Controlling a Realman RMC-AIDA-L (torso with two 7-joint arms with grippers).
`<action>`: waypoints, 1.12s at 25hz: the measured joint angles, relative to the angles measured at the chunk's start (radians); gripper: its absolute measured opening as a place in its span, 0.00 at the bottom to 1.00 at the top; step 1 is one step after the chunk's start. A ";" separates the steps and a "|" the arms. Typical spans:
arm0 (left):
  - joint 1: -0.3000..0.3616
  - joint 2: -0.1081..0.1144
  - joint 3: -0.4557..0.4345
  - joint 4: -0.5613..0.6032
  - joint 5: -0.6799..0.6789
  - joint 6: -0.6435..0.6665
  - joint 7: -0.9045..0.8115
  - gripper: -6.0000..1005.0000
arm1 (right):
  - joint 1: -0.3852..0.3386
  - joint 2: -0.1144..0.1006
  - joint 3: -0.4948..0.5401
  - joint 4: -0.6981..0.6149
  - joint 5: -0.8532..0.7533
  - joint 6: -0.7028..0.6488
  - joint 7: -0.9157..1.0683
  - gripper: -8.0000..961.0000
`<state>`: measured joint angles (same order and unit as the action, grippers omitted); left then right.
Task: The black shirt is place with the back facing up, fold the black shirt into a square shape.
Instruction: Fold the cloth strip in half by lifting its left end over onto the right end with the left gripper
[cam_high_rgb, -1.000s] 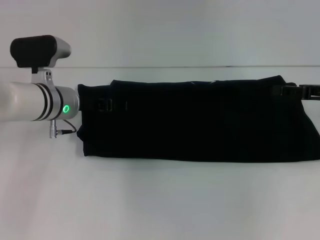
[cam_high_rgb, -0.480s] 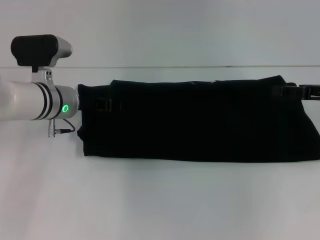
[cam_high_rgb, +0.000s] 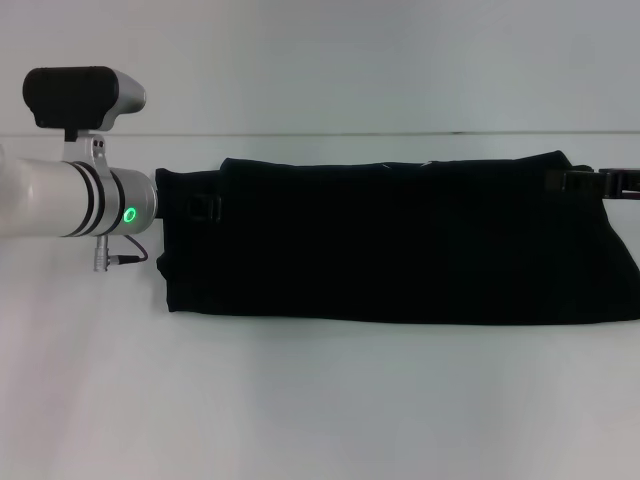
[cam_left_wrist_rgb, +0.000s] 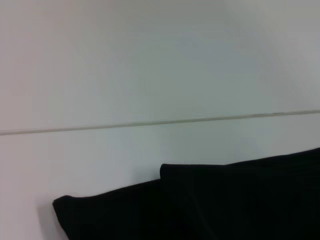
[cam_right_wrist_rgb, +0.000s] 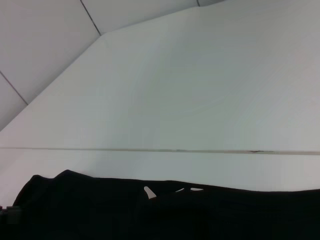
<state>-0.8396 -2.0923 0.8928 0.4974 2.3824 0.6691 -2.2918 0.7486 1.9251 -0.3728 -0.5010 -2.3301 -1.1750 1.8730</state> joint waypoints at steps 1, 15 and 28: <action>0.000 0.001 0.000 0.000 0.000 -0.001 0.000 0.28 | 0.000 0.000 -0.001 0.000 0.000 0.000 0.000 0.61; 0.002 0.002 -0.009 -0.001 0.000 -0.026 0.000 0.02 | -0.002 0.004 -0.002 -0.001 0.000 0.011 0.000 0.61; 0.046 0.004 -0.035 0.067 -0.008 0.042 -0.008 0.07 | -0.010 0.005 0.003 0.002 0.000 0.020 0.000 0.61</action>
<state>-0.7933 -2.0887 0.8575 0.5642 2.3742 0.7106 -2.3003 0.7389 1.9297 -0.3700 -0.4992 -2.3300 -1.1553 1.8730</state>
